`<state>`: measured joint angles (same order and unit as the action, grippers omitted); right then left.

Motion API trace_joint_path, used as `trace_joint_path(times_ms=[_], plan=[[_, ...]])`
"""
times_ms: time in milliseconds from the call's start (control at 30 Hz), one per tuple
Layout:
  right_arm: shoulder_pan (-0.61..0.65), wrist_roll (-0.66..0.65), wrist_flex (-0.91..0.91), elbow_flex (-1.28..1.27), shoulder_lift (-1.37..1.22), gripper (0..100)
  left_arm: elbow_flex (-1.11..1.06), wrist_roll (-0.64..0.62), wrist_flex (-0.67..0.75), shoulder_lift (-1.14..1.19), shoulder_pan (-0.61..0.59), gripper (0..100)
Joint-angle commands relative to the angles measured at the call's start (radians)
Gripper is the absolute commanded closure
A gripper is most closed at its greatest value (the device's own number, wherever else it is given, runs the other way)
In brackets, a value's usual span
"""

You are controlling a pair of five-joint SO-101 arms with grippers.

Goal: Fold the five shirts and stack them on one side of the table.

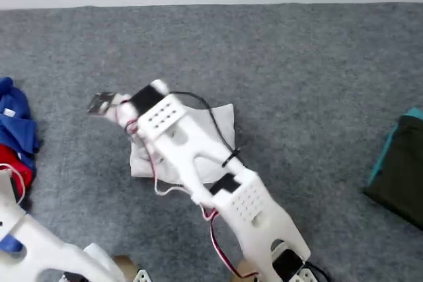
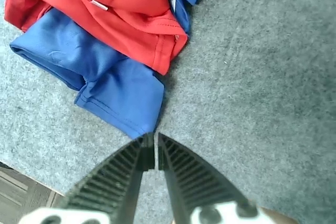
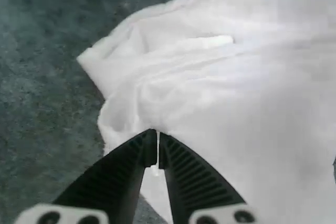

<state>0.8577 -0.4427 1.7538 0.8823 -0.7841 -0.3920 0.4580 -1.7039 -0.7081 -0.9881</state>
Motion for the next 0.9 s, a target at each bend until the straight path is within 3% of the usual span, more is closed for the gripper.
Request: trace_joint_path(times_ms=[0, 167, 367, 567, 867], plan=[[0.042, 0.008, 0.044, -0.035, 0.173, 98.8, 0.028, 0.005, 0.017, -0.014, 0.005, 98], [-0.082, 0.009, 0.039, -0.043, 0.288, 98.8, 0.028, 0.008, 0.031, -0.014, 0.005, 98], [-0.249, 0.005, 0.019, -0.043, 0.200, 98.8, 0.028, 0.008, 0.031, -0.014, 0.006, 97], [-0.203, 0.005, -0.036, -0.043, 0.068, 98.8, 0.028, 0.008, 0.031, -0.014, 0.006, 97], [0.001, 0.025, 0.047, -0.120, 0.048, 98.8, 0.028, 0.008, 0.032, -0.014, 0.006, 97]])
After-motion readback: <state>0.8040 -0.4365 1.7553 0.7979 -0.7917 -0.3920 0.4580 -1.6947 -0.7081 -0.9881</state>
